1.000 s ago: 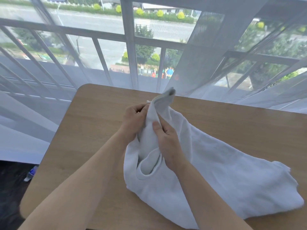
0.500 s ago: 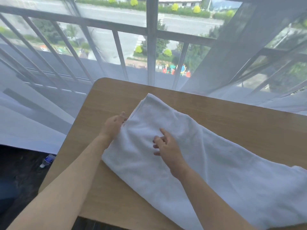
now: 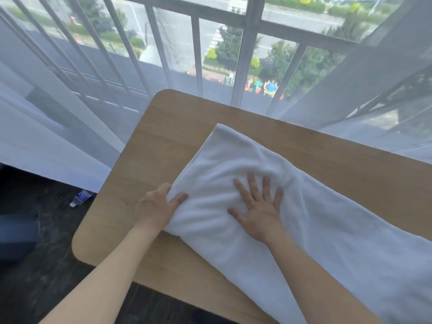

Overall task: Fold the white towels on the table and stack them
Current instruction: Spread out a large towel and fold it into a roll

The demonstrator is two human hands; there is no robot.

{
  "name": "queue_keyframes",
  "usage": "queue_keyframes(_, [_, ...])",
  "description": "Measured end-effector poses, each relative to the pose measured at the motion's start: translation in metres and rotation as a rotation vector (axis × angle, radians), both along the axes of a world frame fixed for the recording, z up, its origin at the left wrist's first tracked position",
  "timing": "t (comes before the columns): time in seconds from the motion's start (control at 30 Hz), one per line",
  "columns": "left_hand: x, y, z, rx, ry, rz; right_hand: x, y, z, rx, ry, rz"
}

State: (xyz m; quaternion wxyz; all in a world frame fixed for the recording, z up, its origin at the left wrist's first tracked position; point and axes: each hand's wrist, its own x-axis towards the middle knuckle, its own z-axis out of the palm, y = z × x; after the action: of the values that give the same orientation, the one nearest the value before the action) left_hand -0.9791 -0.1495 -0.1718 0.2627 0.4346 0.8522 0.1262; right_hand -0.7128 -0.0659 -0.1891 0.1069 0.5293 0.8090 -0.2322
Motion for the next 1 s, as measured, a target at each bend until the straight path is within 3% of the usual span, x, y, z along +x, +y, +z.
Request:
queue_keyframes(0.13, [0.017,-0.016,-0.004,0.013,-0.072,0.052,0.006,0.031,0.002,-0.011,-0.073,0.104])
queue_keyframes(0.33, [0.009,-0.013,0.003,0.167,-0.102,0.018,0.003,0.032,0.016,-0.023,0.037,0.059])
queue_keyframes(0.47, [-0.002,0.012,0.022,-0.119,-0.459,0.208,0.013,0.050,0.024,0.201,0.197,-0.186])
queue_keyframes(0.53, [-0.010,0.021,0.030,-0.243,-0.558,0.152,0.018,0.077,0.030,0.157,0.147,-0.313])
queue_keyframes(0.63, [-0.017,0.020,0.031,-0.298,-0.790,-0.016,0.018,0.115,0.035,-0.040,0.104,-0.336])
queue_keyframes(0.7, [-0.017,0.015,0.026,-0.193,-0.739,-0.053,0.012,0.133,0.038,-0.124,0.086,-0.302])
queue_keyframes(0.83, [-0.013,0.007,0.007,0.087,-0.480,0.132,-0.008,0.152,0.041,-0.124,0.039,-0.258])
queue_keyframes(1.0, [0.002,-0.004,-0.004,0.215,-0.270,0.177,-0.036,0.158,0.043,-0.153,0.173,-0.198])
